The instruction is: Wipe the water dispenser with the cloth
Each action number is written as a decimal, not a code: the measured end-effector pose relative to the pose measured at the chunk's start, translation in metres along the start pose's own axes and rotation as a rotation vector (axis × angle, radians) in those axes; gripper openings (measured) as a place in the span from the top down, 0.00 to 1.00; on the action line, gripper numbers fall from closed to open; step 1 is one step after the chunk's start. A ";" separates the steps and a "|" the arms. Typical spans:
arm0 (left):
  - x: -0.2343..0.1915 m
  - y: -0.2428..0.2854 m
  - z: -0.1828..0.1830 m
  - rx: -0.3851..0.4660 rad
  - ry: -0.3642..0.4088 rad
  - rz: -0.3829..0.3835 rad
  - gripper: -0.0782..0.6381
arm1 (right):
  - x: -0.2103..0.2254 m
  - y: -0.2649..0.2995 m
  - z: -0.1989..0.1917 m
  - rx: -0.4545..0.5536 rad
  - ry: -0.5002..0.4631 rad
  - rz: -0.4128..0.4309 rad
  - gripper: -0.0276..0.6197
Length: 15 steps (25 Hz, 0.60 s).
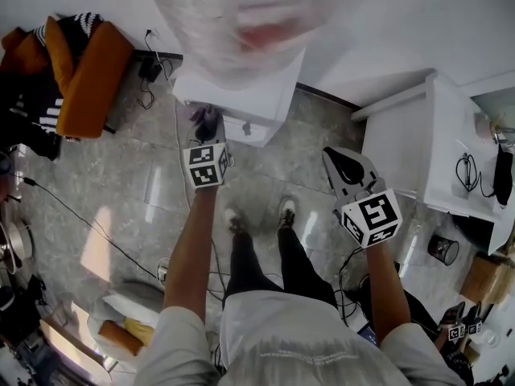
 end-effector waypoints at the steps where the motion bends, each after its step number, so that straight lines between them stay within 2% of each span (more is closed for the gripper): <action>1: 0.007 -0.001 -0.002 -0.005 -0.001 -0.011 0.81 | 0.000 0.000 -0.001 0.000 0.000 0.002 0.94; 7: 0.053 0.000 -0.015 -0.049 0.003 -0.101 0.81 | 0.007 -0.003 -0.011 -0.009 0.008 0.010 0.94; 11: 0.078 0.001 -0.025 -0.075 0.053 -0.184 0.81 | 0.009 -0.009 -0.018 -0.023 0.009 0.010 0.94; 15: 0.095 0.000 -0.028 -0.095 0.080 -0.224 0.81 | 0.012 -0.014 -0.024 -0.033 0.014 0.005 0.94</action>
Point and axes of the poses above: the fingertips, and each gripper's own axes: y forward along the fingers, x to its right, z out of its top, the point moved 7 cm from there along -y, backward along the fingers, and after that the axes turned 14 degrees about -y, right-handed, at the moved point
